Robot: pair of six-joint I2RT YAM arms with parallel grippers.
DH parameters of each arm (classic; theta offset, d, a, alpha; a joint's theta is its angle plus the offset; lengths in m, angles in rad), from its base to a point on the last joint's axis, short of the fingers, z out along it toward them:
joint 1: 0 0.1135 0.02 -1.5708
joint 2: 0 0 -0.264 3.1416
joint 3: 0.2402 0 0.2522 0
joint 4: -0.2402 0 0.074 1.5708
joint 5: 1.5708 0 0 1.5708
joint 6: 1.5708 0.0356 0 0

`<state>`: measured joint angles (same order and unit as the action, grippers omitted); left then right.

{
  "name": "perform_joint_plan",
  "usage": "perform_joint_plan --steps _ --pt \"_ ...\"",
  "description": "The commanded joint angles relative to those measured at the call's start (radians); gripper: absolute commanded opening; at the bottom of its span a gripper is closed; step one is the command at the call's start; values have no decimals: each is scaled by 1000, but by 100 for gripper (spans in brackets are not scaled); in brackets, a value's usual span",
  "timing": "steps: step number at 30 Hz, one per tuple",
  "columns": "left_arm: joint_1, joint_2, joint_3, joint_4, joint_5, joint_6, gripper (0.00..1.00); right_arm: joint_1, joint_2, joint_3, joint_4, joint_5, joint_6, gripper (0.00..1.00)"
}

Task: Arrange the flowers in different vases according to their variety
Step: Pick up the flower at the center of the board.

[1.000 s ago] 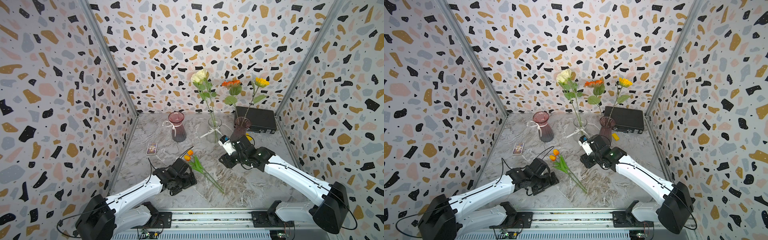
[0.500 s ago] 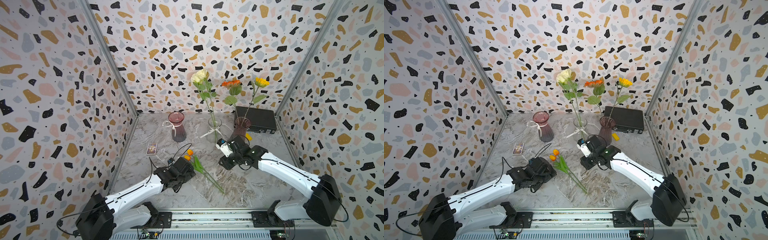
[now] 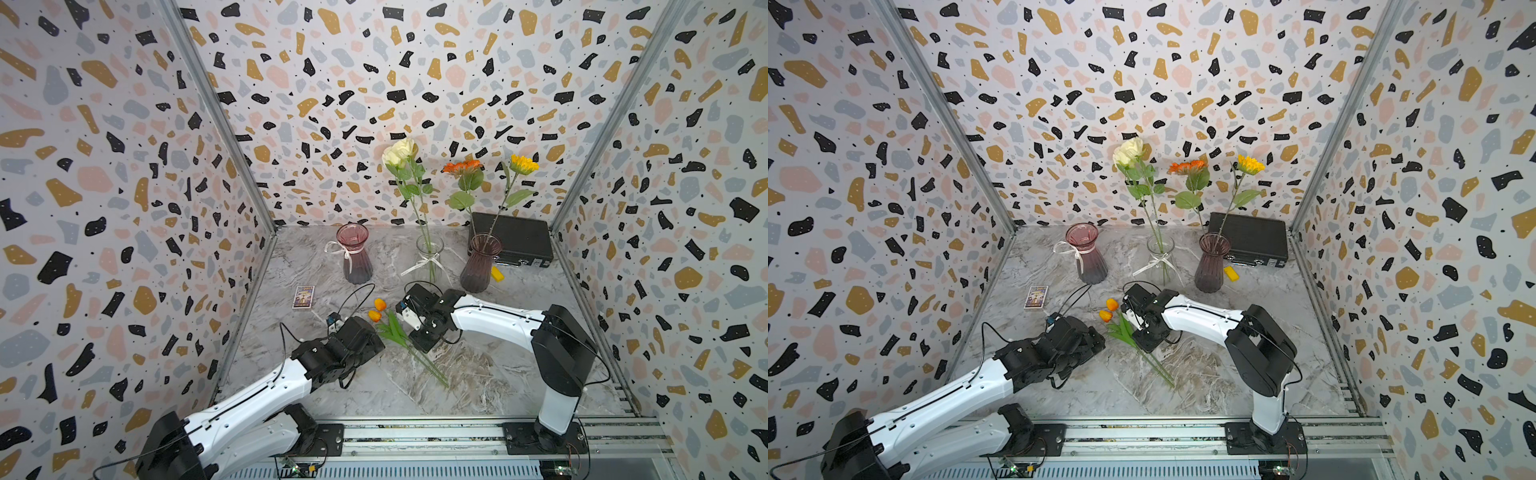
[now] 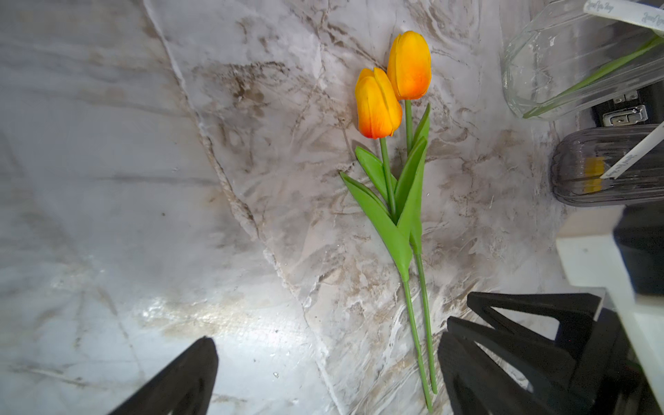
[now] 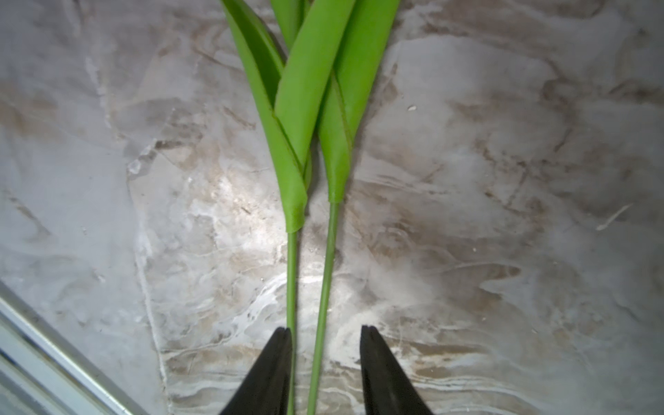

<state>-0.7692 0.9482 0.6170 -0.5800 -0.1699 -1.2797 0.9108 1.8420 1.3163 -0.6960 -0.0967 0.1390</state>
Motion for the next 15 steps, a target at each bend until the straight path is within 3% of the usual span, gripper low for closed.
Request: perform_joint_plan --steps 1,15 --pt "-4 -23 -7 -37 -37 44 100 4 35 30 -43 25 20 38" --pt "-3 -27 -16 -28 -26 54 100 21 173 118 -45 41 54 34"
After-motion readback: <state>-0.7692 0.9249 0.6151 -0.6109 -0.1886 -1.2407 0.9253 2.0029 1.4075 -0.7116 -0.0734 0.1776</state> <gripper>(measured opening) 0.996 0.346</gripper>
